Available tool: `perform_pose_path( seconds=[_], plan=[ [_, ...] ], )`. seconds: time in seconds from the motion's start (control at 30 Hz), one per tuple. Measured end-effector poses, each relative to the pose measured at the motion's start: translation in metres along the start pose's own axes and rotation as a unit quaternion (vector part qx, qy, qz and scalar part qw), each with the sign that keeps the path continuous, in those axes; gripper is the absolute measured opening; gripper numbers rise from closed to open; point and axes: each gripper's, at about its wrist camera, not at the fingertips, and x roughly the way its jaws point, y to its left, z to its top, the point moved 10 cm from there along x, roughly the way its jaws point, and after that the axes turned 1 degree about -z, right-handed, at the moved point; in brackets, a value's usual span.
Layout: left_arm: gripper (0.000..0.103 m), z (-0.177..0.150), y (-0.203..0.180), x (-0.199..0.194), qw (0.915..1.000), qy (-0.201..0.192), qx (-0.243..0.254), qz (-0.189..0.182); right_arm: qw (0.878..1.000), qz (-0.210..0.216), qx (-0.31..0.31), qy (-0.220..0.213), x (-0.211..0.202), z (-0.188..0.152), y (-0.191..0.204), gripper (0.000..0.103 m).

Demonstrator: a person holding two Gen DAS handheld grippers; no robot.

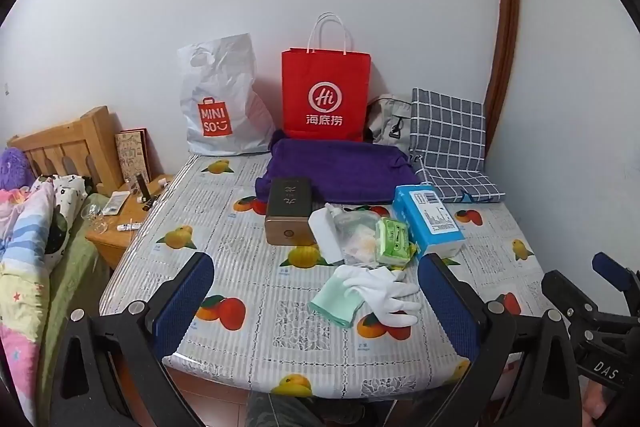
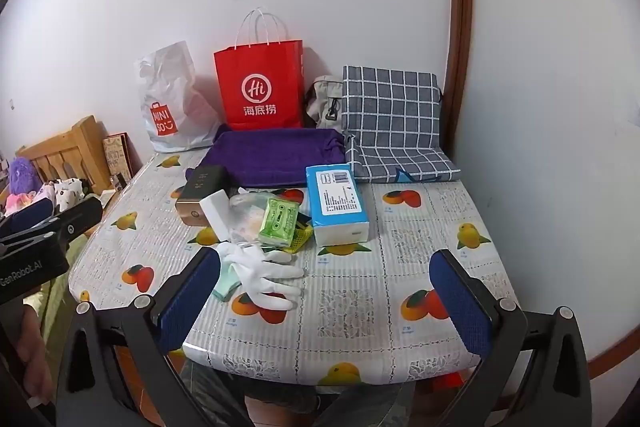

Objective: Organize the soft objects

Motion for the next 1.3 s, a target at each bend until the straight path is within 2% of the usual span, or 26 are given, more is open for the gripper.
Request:
perform_pose_path(
  seconds=[0.07,0.13,0.33,1.3],
  plan=[
    [0.103,-0.001,0.005,0.002,0.9999,0.005,-0.014,-0.004,1.0,-0.002,-0.001,-0.005,-0.002,0.0,0.0,0.103],
    [0.103,0.0,0.006,-0.002,1.0,-0.007,-0.005,0.001,1.0,-0.002,0.0,-0.004,-0.003,0.0,0.0,0.103],
    [0.103,0.003,0.005,-0.006,1.0,-0.008,-0.003,0.004,1.0,0.002,-0.001,-0.01,-0.014,0.003,0.004,0.103],
    [0.103,0.006,0.004,-0.012,0.9999,-0.012,0.001,0.004,1.0,0.008,0.002,-0.015,-0.012,0.001,0.005,0.103]
  ],
)
